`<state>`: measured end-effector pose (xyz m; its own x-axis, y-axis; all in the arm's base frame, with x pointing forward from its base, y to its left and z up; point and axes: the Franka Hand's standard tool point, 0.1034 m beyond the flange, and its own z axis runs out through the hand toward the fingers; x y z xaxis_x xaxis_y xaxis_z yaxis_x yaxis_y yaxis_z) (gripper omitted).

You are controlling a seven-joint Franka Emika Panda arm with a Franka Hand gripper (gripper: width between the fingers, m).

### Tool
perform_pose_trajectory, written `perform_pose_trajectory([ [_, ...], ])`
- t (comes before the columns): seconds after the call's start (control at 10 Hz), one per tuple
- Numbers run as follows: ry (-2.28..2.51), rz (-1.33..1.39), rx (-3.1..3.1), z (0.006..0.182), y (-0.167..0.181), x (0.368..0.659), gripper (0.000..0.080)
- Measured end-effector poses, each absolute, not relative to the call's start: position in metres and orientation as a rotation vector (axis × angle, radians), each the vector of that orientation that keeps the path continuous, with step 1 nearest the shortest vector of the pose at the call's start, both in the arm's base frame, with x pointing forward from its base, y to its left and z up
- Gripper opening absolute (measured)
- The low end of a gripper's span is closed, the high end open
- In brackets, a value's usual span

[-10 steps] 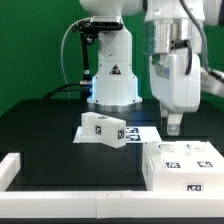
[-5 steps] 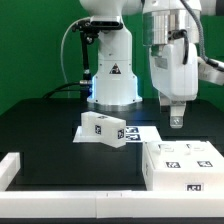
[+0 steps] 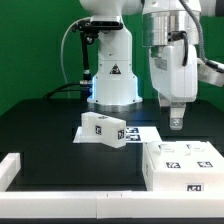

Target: Assemble cabinet

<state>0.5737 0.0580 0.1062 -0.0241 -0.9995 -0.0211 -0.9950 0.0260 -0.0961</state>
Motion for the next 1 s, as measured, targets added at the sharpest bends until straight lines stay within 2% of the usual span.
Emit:
perform_pose_trajectory([
  [0.3, 2.248, -0.069, -2.061, 0.109, 0.061, 0.570, 0.0797],
  [0.5, 2.327, -0.068, -1.952, 0.107, 0.068, 0.555, 0.0797],
  [0.7, 2.306, -0.070, -1.981, 0.106, 0.066, 0.555, 0.0797],
  [1.0, 1.967, -0.099, -2.337, 0.104, 0.077, 0.547, 0.0797],
])
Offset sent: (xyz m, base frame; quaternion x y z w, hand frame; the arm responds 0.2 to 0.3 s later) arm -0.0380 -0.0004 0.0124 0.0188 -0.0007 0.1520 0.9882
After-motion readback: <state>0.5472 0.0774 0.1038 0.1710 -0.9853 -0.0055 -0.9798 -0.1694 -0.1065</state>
